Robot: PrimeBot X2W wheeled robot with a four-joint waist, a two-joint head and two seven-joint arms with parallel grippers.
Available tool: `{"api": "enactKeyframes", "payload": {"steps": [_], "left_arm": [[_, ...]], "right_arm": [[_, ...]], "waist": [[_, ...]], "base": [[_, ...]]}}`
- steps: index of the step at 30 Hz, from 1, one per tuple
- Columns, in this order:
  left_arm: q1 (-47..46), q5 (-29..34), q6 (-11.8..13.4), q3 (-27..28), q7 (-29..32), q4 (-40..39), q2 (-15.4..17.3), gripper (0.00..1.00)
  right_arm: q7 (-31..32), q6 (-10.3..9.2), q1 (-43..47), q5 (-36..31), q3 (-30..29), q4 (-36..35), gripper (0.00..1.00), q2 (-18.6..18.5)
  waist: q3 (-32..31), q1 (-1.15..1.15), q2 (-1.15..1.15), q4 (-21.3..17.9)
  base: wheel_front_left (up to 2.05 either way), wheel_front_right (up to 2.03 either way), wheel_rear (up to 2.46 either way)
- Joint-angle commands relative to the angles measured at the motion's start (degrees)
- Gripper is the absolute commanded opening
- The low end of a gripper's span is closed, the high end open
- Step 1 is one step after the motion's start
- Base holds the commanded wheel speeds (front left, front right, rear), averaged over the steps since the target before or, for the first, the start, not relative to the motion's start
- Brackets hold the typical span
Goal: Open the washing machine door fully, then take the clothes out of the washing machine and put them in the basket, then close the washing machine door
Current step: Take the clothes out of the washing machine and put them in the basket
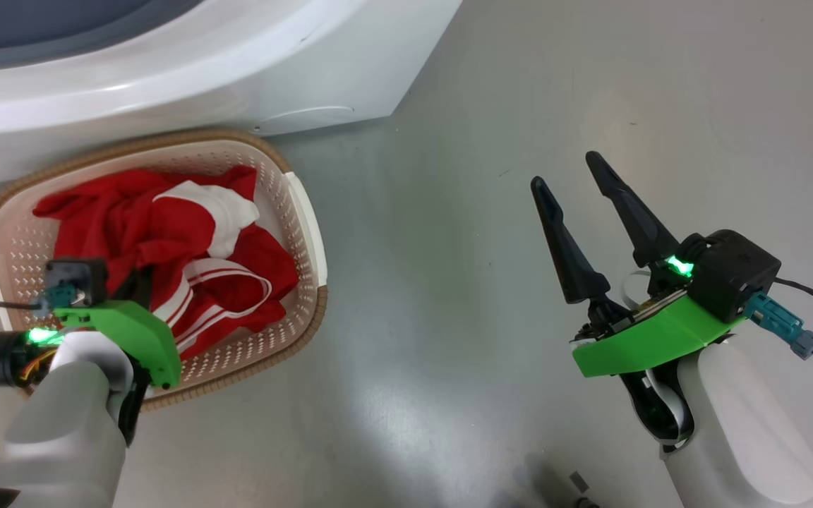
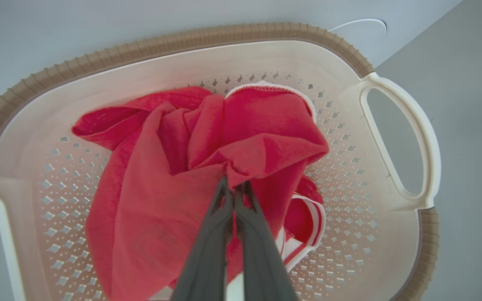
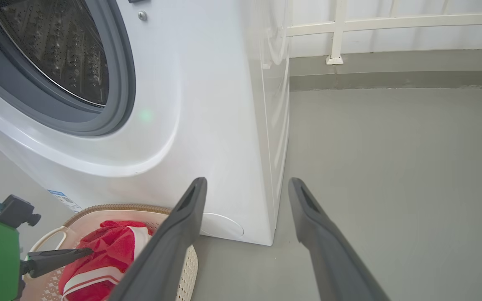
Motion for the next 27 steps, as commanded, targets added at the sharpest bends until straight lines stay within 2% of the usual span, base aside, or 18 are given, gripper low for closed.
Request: {"api": "enactKeyframes", "payload": {"steps": [1, 15, 21, 27], "left_arm": [[-0.11, -1.21, -0.18, 0.63, -0.3, -0.07, 2.15, 1.0], [0.71, -9.33, -0.18, -3.39, -0.76, -4.04, 2.99, 1.0], [1.84, -9.74, -0.18, -0.61, -0.79, -8.64, 4.36, 1.0], [4.63, -7.18, -0.18, 4.78, -0.8, -13.12, 4.85, 1.0]], "right_arm": [[-0.27, 0.09, 0.75, -0.95, 0.84, -1.13, 1.0, 0.1], [-0.27, 0.09, 2.22, -0.81, -0.38, -0.05, 1.0, -1.23], [-0.27, 0.09, 3.15, -0.59, -0.8, 0.24, 1.0, -2.26], [-0.27, 0.09, 4.6, -0.13, -0.97, 0.88, 1.0, -3.22]], "waist": [[-0.2, 0.0, 0.0, 0.14], [-4.89, 0.0, 0.0, 3.51], [-7.93, 0.0, 0.0, 5.01], [-11.52, 0.0, 0.0, 6.2]], "base": [[0.0, 0.0, 0.0], [0.0, 0.0, 0.0], [0.0, 0.0, 0.0], [0.0, 0.0, 0.0]]}}
